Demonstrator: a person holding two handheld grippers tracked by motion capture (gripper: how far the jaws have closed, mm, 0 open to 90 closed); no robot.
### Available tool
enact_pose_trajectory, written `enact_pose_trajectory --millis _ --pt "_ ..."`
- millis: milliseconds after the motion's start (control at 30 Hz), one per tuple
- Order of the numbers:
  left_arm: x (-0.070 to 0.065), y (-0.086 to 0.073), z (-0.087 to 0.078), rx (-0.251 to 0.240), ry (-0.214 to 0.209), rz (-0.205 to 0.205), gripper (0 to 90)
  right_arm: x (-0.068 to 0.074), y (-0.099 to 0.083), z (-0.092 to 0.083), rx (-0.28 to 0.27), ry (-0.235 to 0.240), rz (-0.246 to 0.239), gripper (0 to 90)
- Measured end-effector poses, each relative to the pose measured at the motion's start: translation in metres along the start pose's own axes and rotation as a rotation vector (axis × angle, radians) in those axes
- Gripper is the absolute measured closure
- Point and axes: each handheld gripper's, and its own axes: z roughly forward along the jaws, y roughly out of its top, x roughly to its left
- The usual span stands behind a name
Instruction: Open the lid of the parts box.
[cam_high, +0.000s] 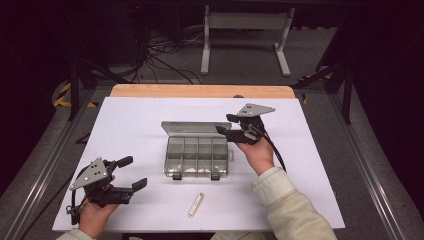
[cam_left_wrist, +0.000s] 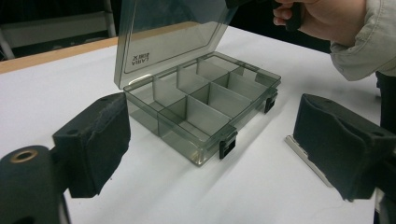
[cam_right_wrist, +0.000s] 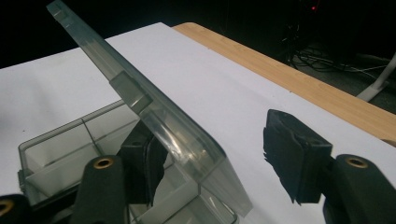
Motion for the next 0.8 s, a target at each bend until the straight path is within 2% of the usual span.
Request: enact_pose_trajectory --millis 300,467,700,800 --pt "-0.001 0.000 0.001 -0.011 0.012 0.018 8.6 -0.011 0.004 0.013 -0.001 -0.017 0.007 45.3" --pt "-0.001 0.000 0.000 -0.014 0.008 0.012 8.4 -0.016 0.005 0.021 0.008 -0.028 0.006 49.1" --pt "-0.002 -0.001 0.002 -0.002 0.001 0.016 8.4 -0.024 0.005 0.030 0.013 -0.038 0.029 52.9" --pt "-0.002 -0.001 0.002 -0.004 0.001 0.018 8.4 -0.028 0.003 0.035 0.013 -0.028 0.054 54.6"
